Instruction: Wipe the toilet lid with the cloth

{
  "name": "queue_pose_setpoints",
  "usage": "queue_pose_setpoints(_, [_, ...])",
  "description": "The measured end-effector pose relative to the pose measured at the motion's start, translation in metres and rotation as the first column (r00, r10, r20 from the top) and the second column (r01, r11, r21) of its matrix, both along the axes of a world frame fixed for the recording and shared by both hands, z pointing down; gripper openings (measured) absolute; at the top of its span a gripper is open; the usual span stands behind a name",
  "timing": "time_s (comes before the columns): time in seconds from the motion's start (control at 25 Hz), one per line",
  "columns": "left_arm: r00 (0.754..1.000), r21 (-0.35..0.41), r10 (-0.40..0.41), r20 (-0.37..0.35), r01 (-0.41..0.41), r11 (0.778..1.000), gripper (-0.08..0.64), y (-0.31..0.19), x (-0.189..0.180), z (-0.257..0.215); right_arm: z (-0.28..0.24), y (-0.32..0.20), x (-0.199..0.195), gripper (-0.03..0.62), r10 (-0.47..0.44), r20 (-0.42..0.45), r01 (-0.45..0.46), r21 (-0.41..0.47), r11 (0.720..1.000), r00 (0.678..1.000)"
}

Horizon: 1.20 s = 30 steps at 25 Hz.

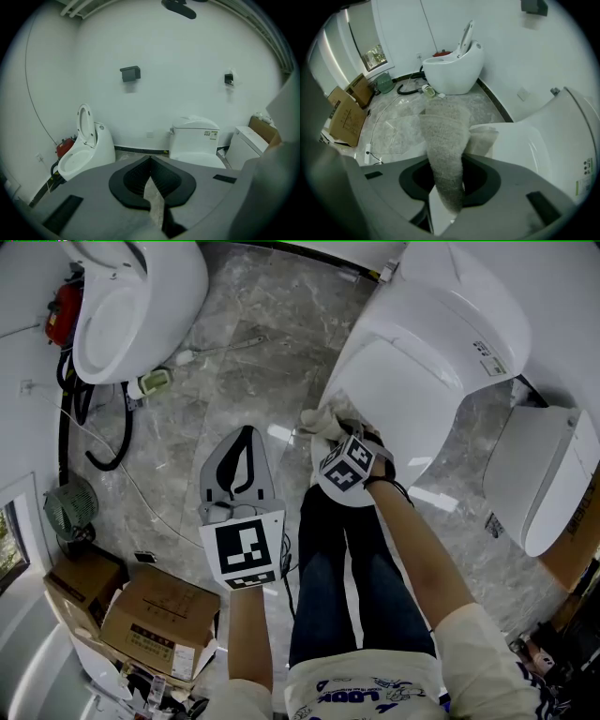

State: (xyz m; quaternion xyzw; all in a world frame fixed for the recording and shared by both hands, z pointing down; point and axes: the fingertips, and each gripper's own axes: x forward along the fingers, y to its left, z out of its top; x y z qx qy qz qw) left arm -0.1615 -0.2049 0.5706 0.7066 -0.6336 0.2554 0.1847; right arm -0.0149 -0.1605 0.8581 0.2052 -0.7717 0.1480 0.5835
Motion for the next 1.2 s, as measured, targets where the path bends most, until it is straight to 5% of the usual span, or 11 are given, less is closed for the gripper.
queue_pose_setpoints(0.32, [1.000,0.009,0.018,0.002,-0.018,1.000,0.003,0.006,0.005,-0.006,0.006,0.084,-0.014,0.115,-0.097,0.036,0.101,-0.167,0.981,0.995])
queue_pose_setpoints(0.64, [0.999,0.023,0.037,0.005,-0.037,0.999,0.003,0.003,0.015,-0.014,0.001,0.150,-0.013,0.114,-0.229,0.053,0.235,-0.206,0.950,0.972])
queue_pose_setpoints(1.2, [0.997,0.012,0.074,0.008,-0.074,0.997,0.003,0.000,0.045,-0.017,-0.001,0.166,0.059,0.114,-0.316,0.137,0.344,-0.379,0.859,0.939])
